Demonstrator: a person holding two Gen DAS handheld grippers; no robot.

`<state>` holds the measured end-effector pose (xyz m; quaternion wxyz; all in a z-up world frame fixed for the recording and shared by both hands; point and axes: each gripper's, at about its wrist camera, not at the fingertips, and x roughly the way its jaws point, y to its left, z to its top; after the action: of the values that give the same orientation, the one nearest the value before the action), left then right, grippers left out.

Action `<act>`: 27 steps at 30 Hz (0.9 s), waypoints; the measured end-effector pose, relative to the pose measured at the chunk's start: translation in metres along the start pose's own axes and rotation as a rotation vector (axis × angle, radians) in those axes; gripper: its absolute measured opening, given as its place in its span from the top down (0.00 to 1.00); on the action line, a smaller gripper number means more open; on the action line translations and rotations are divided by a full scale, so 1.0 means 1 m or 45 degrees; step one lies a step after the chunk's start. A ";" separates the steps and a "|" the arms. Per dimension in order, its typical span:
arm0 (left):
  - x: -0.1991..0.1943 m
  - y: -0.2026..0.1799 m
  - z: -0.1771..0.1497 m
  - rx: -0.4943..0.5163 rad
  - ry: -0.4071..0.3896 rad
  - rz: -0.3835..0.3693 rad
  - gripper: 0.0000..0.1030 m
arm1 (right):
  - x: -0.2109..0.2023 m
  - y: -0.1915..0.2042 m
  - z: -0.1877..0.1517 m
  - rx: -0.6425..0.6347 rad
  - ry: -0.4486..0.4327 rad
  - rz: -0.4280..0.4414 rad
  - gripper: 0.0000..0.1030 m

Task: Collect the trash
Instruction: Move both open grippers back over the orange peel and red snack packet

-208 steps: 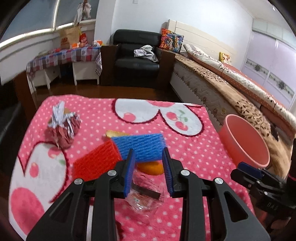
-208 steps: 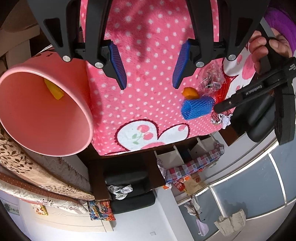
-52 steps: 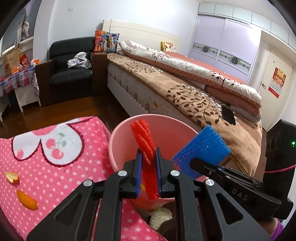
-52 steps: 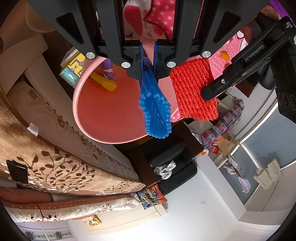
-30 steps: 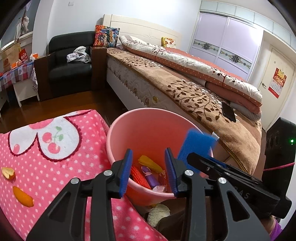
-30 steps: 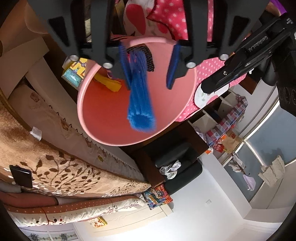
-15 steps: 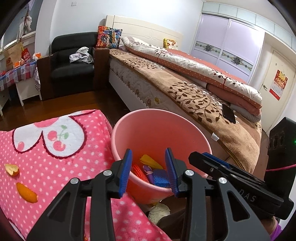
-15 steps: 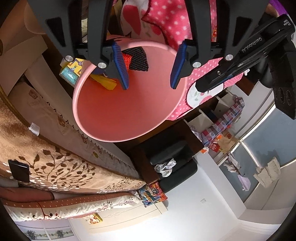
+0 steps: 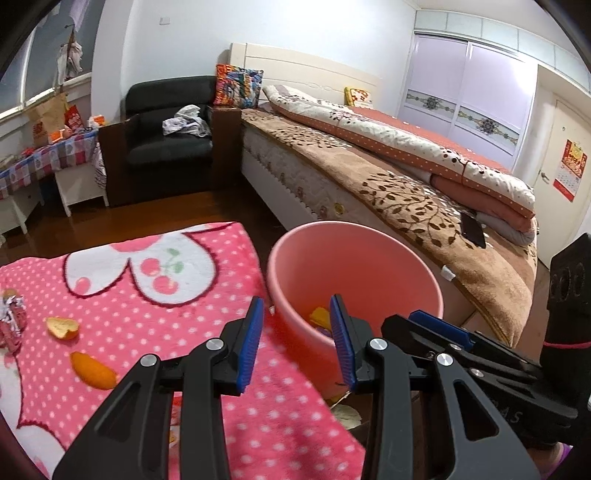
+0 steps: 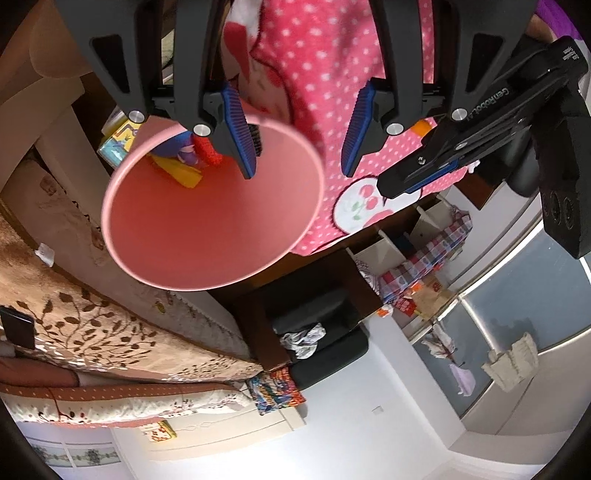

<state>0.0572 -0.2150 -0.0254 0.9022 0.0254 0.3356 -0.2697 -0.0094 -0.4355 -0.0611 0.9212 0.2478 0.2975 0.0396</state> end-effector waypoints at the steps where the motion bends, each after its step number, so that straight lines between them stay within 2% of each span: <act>1: -0.001 0.002 -0.001 -0.001 0.000 0.003 0.64 | 0.001 0.003 -0.001 -0.007 0.005 0.005 0.54; 27: -0.054 0.069 -0.039 -0.071 -0.045 0.151 0.64 | 0.017 0.066 -0.029 -0.184 0.117 0.081 0.54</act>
<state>0.0349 -0.1215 -0.0318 0.9228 0.0152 0.3249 -0.2066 -0.0076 -0.3612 -0.0585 0.9203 0.1878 0.3277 0.1016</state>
